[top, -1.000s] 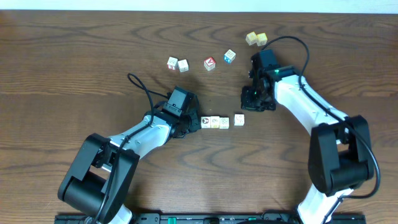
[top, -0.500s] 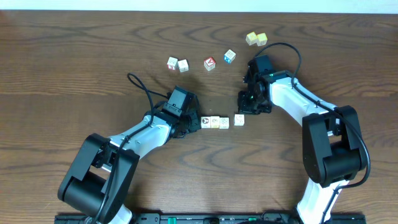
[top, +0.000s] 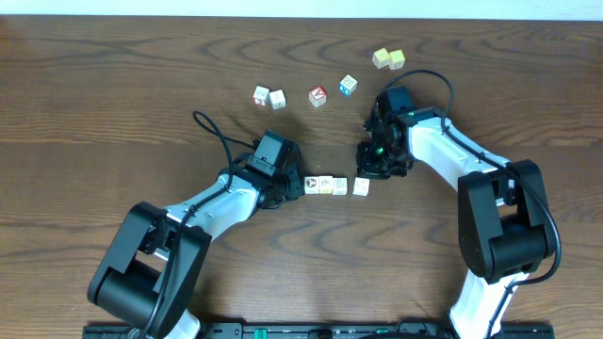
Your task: Lift 4 blocks
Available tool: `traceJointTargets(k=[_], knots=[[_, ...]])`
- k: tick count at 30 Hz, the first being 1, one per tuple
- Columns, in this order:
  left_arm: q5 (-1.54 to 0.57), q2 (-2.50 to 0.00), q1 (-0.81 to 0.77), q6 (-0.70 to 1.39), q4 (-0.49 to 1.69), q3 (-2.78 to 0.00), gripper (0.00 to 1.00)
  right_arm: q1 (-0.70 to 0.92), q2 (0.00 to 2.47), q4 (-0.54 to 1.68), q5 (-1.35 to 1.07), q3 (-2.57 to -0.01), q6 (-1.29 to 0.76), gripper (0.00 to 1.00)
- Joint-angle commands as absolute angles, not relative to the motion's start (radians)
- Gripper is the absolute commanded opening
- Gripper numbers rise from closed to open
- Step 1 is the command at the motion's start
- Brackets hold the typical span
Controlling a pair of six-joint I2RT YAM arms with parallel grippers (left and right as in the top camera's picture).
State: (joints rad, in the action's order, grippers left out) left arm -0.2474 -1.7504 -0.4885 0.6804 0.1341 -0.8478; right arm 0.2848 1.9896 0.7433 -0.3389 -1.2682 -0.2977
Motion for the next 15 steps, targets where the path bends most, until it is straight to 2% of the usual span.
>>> traceJointTargets(k=[1,15], knots=[[-0.215,-1.751,-0.490,0.679,0.152,-0.849,0.07,0.290,2.003,0.744,-0.382,-1.264,-0.322,0.01],[-0.215,-1.751,-0.490,0.678,0.152,-0.849,0.07,0.299,2.001,0.784,-0.417,-1.310,-0.321,0.01]])
